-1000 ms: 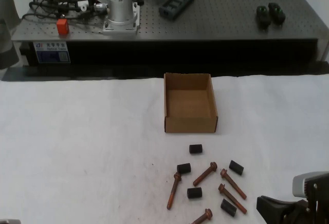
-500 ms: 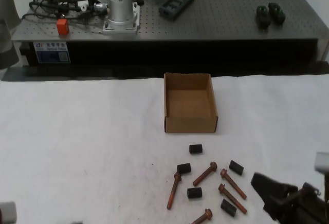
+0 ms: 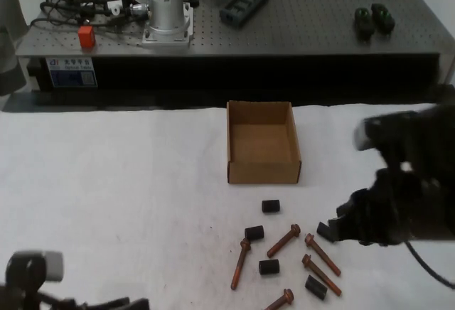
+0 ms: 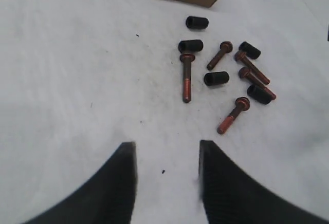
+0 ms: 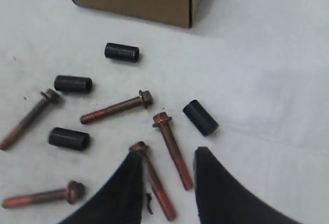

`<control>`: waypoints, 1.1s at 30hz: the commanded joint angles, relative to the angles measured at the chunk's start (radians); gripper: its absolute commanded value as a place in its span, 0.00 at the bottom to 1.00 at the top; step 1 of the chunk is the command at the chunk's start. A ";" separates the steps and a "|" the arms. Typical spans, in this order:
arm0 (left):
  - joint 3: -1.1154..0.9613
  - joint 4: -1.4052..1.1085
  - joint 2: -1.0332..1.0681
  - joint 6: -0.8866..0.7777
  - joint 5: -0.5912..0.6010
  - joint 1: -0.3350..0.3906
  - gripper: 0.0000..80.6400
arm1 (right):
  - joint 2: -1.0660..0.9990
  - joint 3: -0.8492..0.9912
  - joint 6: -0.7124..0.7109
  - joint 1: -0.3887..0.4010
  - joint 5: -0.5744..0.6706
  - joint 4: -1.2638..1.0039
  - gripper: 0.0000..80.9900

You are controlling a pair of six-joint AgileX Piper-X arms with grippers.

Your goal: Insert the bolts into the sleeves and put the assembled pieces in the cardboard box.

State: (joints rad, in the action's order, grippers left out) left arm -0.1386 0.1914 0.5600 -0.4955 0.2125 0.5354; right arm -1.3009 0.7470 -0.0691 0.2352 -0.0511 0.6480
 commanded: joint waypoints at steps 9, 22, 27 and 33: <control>-0.127 -0.023 0.181 0.130 0.046 -0.003 0.36 | -0.289 0.160 -0.190 0.012 -0.121 0.081 0.31; -0.129 -0.021 0.211 0.150 0.091 -0.003 0.36 | -0.486 0.286 -0.313 0.010 -0.185 0.066 0.31; -0.129 -0.021 0.211 0.180 0.123 -0.003 0.36 | -0.516 0.286 -0.313 0.010 -0.185 0.052 0.30; -0.132 -0.021 0.213 0.226 0.122 -0.003 0.36 | -0.541 0.286 -0.308 0.010 -0.185 0.050 0.08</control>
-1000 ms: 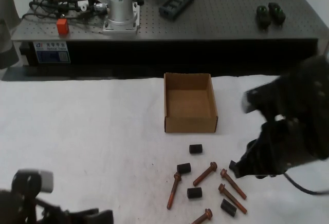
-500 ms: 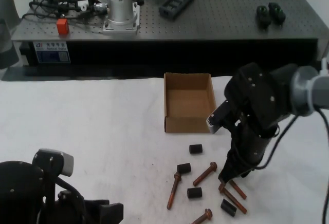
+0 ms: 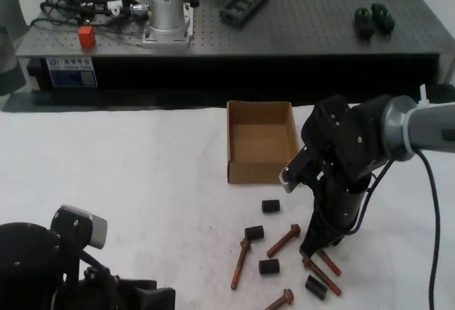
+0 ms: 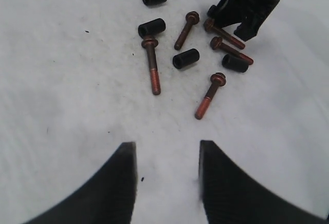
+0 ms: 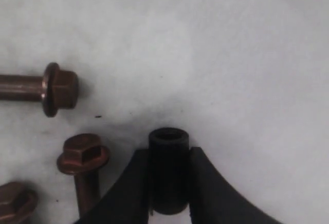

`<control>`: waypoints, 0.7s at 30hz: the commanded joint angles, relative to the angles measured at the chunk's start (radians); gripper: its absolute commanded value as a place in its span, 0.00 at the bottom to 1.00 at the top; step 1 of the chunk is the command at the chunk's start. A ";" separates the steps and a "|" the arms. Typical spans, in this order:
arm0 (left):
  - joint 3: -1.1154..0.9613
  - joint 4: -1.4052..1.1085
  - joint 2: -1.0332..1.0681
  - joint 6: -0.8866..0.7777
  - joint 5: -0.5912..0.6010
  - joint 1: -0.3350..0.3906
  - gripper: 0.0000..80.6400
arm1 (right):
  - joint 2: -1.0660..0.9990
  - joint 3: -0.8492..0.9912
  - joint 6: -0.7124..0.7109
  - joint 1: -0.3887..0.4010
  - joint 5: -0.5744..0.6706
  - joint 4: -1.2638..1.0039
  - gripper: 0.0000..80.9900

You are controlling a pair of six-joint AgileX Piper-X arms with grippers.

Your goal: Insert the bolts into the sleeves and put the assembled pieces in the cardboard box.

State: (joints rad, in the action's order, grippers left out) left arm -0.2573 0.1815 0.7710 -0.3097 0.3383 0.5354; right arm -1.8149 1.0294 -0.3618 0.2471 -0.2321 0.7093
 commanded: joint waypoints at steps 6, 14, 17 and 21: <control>-0.121 0.009 0.134 0.091 -0.012 -0.003 0.36 | 0.010 0.001 0.052 -0.017 0.013 -0.026 0.04; -0.430 0.198 0.495 0.244 -0.021 -0.003 0.36 | 0.301 -0.054 0.225 -0.091 0.303 0.029 0.04; -0.528 0.271 0.616 0.266 -0.022 0.000 0.36 | 0.464 -0.144 0.274 -0.109 0.367 -0.002 0.04; -0.619 0.319 0.733 0.266 -0.072 0.015 0.40 | 0.677 -0.269 0.338 -0.111 0.408 -0.004 0.04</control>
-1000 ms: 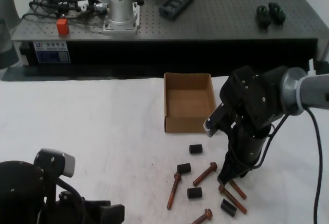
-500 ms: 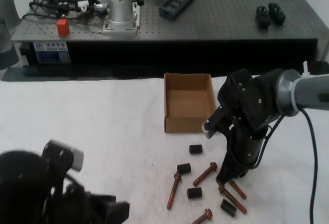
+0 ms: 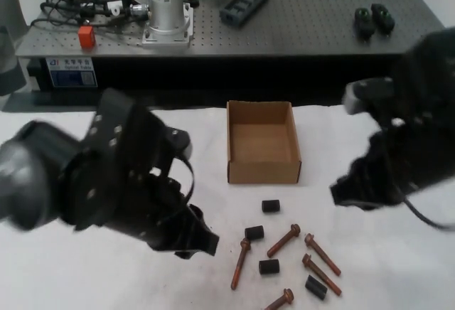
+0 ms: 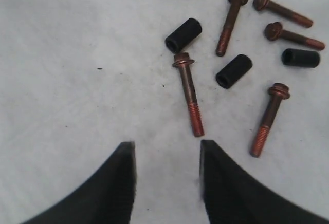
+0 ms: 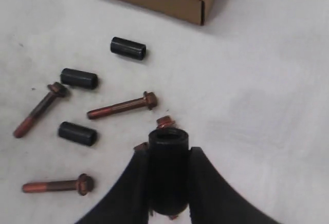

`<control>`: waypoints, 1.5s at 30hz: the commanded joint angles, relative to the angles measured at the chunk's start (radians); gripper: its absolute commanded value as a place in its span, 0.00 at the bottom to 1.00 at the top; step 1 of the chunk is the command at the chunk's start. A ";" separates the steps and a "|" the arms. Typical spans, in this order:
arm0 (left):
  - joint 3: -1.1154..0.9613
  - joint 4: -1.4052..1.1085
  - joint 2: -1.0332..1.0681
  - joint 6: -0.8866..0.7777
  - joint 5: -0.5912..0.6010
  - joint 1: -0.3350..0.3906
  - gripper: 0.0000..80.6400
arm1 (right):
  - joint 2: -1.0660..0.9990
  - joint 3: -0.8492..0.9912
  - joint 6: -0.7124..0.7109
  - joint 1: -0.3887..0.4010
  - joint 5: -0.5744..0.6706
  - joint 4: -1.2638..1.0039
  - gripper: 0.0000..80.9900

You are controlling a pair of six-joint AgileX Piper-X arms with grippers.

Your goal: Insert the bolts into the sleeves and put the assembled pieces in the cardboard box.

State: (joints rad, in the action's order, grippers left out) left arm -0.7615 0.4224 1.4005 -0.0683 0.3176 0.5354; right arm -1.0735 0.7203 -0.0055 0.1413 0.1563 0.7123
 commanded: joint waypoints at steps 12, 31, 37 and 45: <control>-0.345 0.191 0.368 0.028 -0.068 0.108 0.46 | 0.309 -0.195 0.178 -0.005 0.044 0.006 0.04; -0.529 0.298 0.587 0.046 -0.143 0.166 0.36 | 0.319 -0.215 0.178 -0.005 0.085 0.029 0.04; -0.533 0.311 0.582 0.050 -0.092 0.166 0.00 | 0.319 -0.215 0.178 -0.005 0.087 0.029 0.04; -0.539 0.309 0.454 0.053 -0.082 0.163 0.01 | 0.319 -0.215 0.178 0.001 0.163 0.029 0.04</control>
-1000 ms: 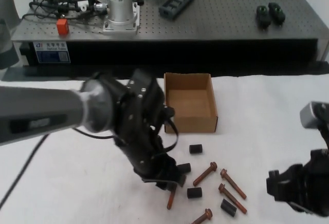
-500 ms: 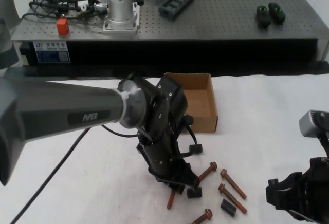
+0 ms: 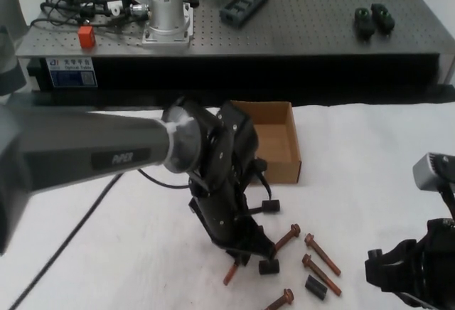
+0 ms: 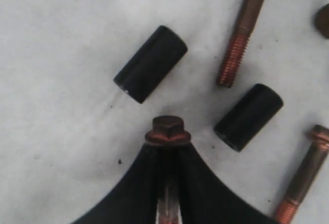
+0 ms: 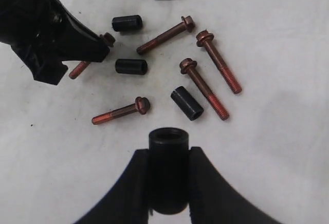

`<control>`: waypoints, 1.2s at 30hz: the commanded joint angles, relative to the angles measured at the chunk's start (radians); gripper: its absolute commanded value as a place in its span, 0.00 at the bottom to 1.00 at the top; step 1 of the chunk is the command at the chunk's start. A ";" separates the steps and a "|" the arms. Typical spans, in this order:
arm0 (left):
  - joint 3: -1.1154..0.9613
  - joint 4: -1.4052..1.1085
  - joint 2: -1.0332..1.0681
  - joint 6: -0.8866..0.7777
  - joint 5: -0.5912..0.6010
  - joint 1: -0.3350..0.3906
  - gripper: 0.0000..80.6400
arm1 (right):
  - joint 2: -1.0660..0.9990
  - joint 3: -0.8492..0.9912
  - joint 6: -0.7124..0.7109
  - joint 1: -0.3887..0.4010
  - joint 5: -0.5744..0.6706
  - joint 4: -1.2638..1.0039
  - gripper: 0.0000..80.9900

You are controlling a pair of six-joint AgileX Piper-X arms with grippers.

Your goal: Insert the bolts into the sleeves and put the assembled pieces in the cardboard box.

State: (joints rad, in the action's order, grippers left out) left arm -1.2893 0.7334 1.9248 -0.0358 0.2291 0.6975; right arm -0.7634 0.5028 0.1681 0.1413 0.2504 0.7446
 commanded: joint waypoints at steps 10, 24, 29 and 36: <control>0.229 -0.525 -0.466 -0.221 0.199 -0.016 0.01 | 0.009 -0.102 0.070 0.116 0.399 -0.241 0.04; 0.505 -1.014 -0.630 -0.526 0.321 -0.020 0.01 | -0.162 -0.112 0.243 0.292 0.275 -0.824 0.04; 0.505 -1.013 -0.630 -0.526 0.321 -0.020 0.01 | -0.182 -0.112 0.240 0.292 0.187 -0.873 0.04; 0.505 -1.013 -0.630 -0.526 0.333 -0.020 0.01 | -0.182 -0.112 0.239 0.292 0.186 -0.966 0.04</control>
State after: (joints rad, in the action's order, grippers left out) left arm -0.7842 -0.2608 1.3077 -0.5430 0.5435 0.6783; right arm -0.9446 0.3842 0.4078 0.4302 0.4392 -0.1909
